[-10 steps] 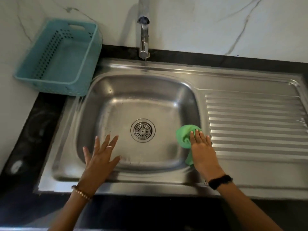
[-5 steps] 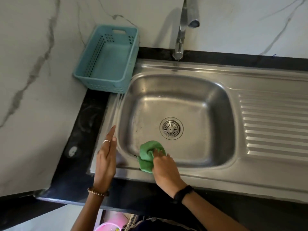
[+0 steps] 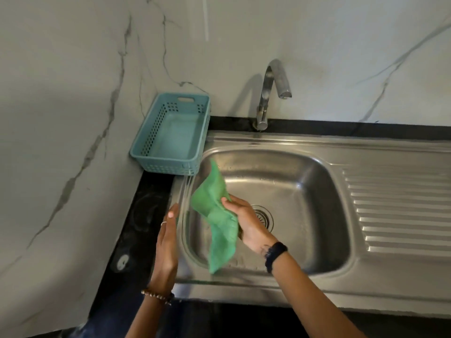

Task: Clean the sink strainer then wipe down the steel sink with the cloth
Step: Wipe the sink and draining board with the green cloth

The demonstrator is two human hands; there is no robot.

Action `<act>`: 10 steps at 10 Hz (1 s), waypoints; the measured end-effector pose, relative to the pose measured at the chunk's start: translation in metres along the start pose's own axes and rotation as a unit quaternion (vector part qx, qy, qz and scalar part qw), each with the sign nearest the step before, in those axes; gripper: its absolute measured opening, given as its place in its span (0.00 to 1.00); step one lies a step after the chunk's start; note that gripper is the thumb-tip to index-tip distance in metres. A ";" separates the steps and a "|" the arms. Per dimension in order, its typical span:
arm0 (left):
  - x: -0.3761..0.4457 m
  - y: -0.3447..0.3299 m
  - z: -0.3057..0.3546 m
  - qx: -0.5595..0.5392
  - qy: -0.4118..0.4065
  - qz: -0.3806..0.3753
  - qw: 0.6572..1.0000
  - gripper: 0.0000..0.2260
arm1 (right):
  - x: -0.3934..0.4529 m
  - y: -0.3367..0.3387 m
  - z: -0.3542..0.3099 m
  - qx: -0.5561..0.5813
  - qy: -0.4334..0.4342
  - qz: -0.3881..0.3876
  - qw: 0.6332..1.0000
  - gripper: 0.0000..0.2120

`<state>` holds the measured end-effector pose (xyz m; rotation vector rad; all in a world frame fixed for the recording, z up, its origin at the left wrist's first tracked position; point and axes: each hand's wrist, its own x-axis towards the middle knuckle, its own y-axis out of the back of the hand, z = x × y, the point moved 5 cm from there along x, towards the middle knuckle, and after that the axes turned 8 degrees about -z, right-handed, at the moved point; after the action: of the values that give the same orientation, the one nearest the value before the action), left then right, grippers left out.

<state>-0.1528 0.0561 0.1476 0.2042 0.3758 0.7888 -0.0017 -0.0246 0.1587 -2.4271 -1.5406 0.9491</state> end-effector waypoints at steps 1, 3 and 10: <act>0.007 -0.015 0.019 -0.660 0.019 -0.102 0.744 0.17 | -0.018 0.017 -0.015 0.140 -0.008 -0.004 0.990 0.12; 0.034 -0.105 0.032 -0.525 0.160 -0.214 0.808 0.34 | -0.044 0.047 -0.023 0.309 0.053 0.001 0.950 0.22; -0.017 -0.138 0.064 -0.649 0.128 -0.230 0.714 0.32 | -0.094 0.099 -0.039 0.316 0.147 -0.042 0.937 0.19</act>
<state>-0.0485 -0.0540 0.1664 -1.3115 0.0426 0.4243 0.0705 -0.1425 0.1911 -1.9192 -1.0202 0.8460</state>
